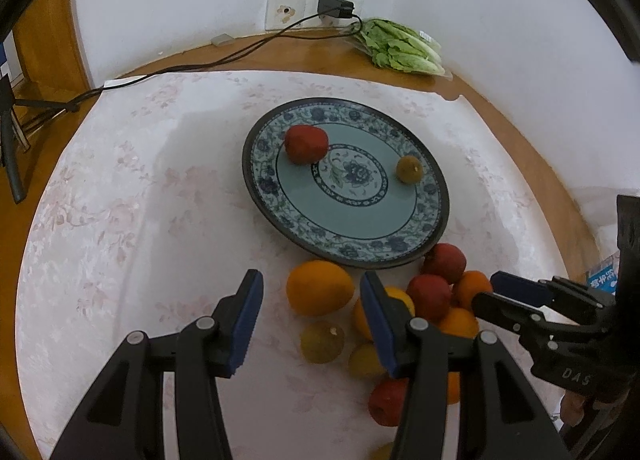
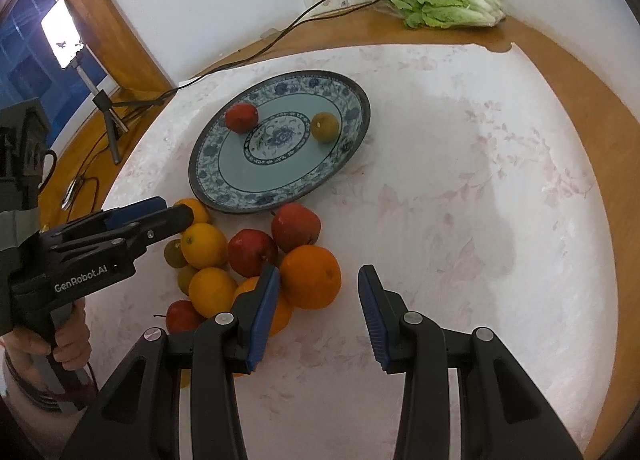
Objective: Organize fruits
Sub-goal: 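Withdraw both open tools from the plate back toward the fruit pile, then grasp an orange with the left tool while the right tool grasps a large orange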
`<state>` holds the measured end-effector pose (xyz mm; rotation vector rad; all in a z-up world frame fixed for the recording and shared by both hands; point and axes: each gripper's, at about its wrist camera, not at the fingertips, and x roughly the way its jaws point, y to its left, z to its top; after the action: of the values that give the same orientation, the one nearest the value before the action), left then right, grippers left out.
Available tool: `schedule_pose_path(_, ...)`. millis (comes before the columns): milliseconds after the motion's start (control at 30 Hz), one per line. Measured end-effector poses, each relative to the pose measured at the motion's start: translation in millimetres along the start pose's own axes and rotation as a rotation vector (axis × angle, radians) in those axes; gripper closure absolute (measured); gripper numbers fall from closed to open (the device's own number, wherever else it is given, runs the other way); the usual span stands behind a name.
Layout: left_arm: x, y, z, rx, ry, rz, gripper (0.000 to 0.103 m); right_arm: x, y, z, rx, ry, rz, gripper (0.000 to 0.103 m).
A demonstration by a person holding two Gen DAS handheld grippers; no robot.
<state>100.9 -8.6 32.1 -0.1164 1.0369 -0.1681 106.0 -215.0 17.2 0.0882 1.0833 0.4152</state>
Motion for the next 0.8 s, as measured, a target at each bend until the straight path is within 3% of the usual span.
schedule_pose_path(500,7.7,5.3,-2.9,-0.025,0.006,-0.018,0.051,0.8,-5.1,-2.5,0.028,-0.011,0.03,0.061)
schedule_pose_path(667,9.3,4.9,-2.9,-0.038,0.008,-0.066,0.065,2.4,-6.3,-2.6,0.044,-0.01,0.041,0.061)
schedule_pose_path(800,8.1,3.0,-4.2,-0.029,0.001,-0.06,0.065,3.1,-7.3,-2.9,0.052,-0.01,0.049,0.061)
